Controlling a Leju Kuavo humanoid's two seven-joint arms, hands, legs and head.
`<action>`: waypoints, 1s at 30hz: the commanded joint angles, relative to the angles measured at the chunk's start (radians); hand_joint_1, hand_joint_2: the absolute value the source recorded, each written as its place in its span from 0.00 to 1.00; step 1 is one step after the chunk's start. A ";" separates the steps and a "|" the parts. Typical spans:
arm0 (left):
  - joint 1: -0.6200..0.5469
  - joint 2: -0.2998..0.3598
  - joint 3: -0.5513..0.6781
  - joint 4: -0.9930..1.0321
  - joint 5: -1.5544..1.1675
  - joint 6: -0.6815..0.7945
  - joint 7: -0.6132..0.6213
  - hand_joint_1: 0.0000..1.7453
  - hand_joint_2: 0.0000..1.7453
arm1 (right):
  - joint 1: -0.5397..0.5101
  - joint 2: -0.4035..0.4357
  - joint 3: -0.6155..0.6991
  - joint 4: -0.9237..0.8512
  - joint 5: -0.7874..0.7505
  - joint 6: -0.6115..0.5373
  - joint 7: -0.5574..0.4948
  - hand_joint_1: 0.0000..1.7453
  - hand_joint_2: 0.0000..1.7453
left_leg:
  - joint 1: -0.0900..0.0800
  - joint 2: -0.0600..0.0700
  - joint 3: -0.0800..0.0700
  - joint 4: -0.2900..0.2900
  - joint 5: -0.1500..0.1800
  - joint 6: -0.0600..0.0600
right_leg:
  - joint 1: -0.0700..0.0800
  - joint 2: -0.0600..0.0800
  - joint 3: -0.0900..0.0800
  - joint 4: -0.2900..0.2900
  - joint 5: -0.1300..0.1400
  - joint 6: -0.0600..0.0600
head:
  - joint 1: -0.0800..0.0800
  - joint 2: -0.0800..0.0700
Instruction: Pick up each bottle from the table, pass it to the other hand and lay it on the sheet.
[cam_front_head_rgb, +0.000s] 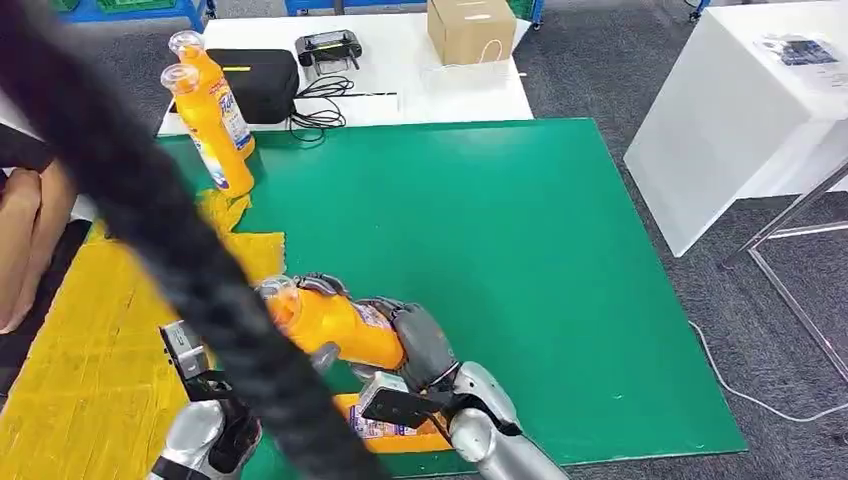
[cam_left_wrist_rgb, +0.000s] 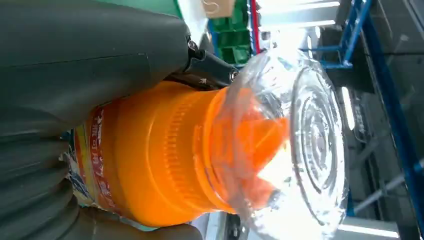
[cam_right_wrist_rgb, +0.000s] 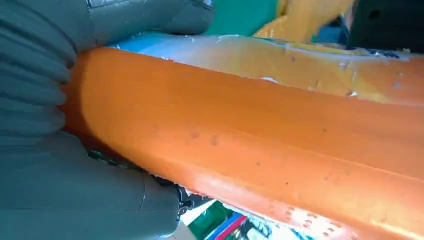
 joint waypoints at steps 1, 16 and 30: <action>-0.011 -0.028 -0.048 0.071 0.007 0.032 0.007 1.00 1.00 | -0.007 0.025 0.015 -0.085 -0.030 -0.046 -0.016 1.00 1.00 | 0.000 0.002 0.003 0.001 -0.002 0.000 | 0.001 0.001 0.002 0.000 -0.001 -0.001 | 0.000 0.000; -0.030 0.011 0.033 0.015 -0.017 0.120 -0.011 1.00 1.00 | 0.028 0.018 -0.013 -0.154 -0.068 -0.116 -0.045 0.00 1.00 | 0.001 0.001 0.003 0.000 -0.002 0.000 | 0.001 0.000 0.003 0.000 -0.001 -0.001 | 0.000 0.000; -0.044 0.038 0.082 -0.018 -0.158 0.264 -0.042 1.00 1.00 | 0.036 0.016 -0.024 -0.172 -0.061 -0.139 -0.047 0.00 1.00 | 0.001 0.000 0.004 0.000 -0.002 0.000 | 0.002 -0.001 0.004 -0.001 -0.001 -0.001 | 0.000 0.000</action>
